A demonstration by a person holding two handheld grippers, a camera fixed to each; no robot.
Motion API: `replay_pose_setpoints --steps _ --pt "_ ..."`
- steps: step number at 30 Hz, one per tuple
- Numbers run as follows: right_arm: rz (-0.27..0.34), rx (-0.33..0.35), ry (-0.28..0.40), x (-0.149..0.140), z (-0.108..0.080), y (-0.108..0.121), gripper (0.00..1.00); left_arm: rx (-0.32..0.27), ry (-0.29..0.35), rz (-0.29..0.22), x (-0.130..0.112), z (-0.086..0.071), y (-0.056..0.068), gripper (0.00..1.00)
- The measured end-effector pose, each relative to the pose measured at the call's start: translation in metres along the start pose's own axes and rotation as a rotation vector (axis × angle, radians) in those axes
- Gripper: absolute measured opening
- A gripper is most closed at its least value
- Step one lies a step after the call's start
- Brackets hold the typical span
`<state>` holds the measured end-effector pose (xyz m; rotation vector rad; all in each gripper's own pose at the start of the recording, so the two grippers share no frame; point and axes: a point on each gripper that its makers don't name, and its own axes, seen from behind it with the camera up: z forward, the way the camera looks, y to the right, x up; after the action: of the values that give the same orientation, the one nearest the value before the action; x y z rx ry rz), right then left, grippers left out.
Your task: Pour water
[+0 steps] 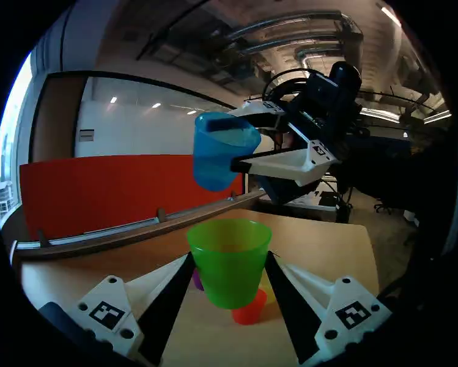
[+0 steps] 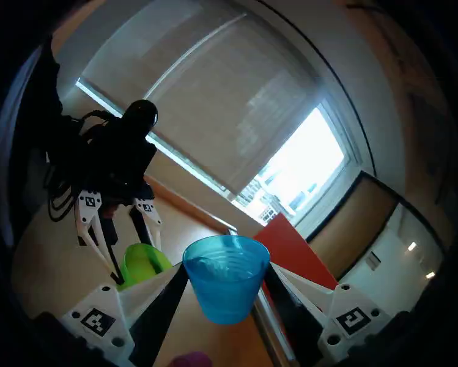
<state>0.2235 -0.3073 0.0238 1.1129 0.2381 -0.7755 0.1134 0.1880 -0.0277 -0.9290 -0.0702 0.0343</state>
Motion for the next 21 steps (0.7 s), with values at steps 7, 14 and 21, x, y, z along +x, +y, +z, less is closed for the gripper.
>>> replay_pose_setpoints --steps 7,14,21 --pt "-0.04 0.003 -0.006 0.003 0.004 0.003 0.9 0.0 0.002 0.001 0.0 -0.002 0.0 0.83" --pt "-0.092 0.014 -0.019 0.004 0.01 0.003 0.9 -0.013 0.004 -0.002 -0.002 -0.003 0.002 0.83" --pt "-0.127 0.025 -0.025 0.005 0.015 0.001 0.9 -0.028 0.004 -0.002 -0.004 -0.005 0.006 0.83"
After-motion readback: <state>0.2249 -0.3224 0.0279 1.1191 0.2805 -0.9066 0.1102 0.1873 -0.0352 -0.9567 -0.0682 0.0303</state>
